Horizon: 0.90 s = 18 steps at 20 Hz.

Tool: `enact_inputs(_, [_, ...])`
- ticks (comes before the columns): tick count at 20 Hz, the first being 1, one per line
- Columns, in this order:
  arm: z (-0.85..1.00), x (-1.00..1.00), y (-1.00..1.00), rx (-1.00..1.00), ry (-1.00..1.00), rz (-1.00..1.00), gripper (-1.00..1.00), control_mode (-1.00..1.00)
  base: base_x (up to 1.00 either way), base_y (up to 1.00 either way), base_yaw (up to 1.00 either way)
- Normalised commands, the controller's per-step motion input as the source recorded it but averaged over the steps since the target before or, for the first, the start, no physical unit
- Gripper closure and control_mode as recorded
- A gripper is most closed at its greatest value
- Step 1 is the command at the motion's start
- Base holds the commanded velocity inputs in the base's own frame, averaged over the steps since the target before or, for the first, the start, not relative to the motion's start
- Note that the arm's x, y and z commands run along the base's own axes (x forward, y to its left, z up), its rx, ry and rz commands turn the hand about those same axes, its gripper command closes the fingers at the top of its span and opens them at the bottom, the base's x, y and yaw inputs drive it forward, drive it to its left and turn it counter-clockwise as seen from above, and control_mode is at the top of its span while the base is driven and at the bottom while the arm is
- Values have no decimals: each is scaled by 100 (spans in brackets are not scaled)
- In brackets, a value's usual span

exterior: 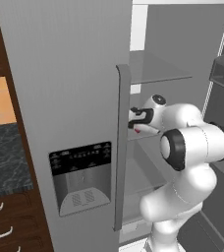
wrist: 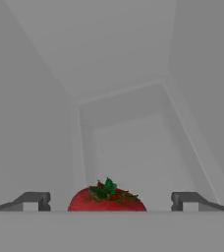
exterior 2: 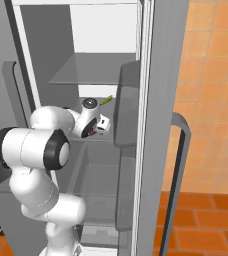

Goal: Take the strawberry from the fridge and place it on top of the pancake, located on the dining counter.

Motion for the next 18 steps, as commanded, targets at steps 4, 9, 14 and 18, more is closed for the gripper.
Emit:
enact_inputs(4, [-28,17,1,0,6,0,-100,-100,0,0,0])
enact_inputs(9, [-49,-4,16,0,18,0,100,-100,0,0,0])
enact_inputs(14, [-38,-45,7,0,3,0,100,-100,0,0,0])
enact_inputs(18, [-21,-65,-10,0,-12,0,100,-100,0,0,0])
